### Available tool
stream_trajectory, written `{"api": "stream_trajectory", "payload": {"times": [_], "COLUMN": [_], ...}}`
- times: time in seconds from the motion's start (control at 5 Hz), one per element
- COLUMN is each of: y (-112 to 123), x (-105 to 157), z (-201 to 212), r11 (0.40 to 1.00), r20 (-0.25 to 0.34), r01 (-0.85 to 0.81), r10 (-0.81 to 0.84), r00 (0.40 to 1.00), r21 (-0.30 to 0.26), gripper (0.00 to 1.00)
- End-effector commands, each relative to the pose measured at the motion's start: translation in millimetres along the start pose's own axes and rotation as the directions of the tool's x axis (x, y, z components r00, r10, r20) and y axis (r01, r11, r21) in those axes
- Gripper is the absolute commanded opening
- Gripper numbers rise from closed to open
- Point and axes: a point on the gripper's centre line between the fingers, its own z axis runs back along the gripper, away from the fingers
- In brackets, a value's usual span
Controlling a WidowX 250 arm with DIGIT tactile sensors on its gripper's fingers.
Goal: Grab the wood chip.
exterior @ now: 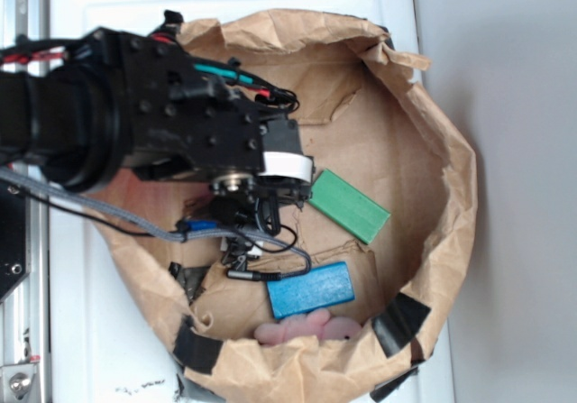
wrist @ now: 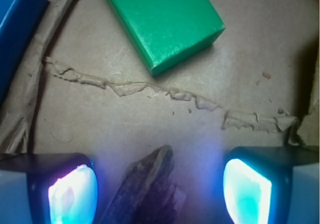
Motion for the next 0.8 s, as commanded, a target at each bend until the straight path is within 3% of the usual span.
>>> {"api": "stream_trajectory", "payload": {"times": [0.0, 0.2, 0.6], "y": [6.5, 8.2, 5.3], "x": [-8.0, -13.2, -13.3], "z": [-2.3, -3.3, -0.3], "r11": [1.0, 0.997, 0.991], "r20": [-0.046, -0.026, -0.003], "r01": [-0.026, -0.058, -0.113], "r10": [0.027, 0.06, 0.114], "r00": [0.999, 0.998, 0.993], "r21": [0.011, 0.053, 0.073], "gripper": [1.0, 0.03, 0.0]}}
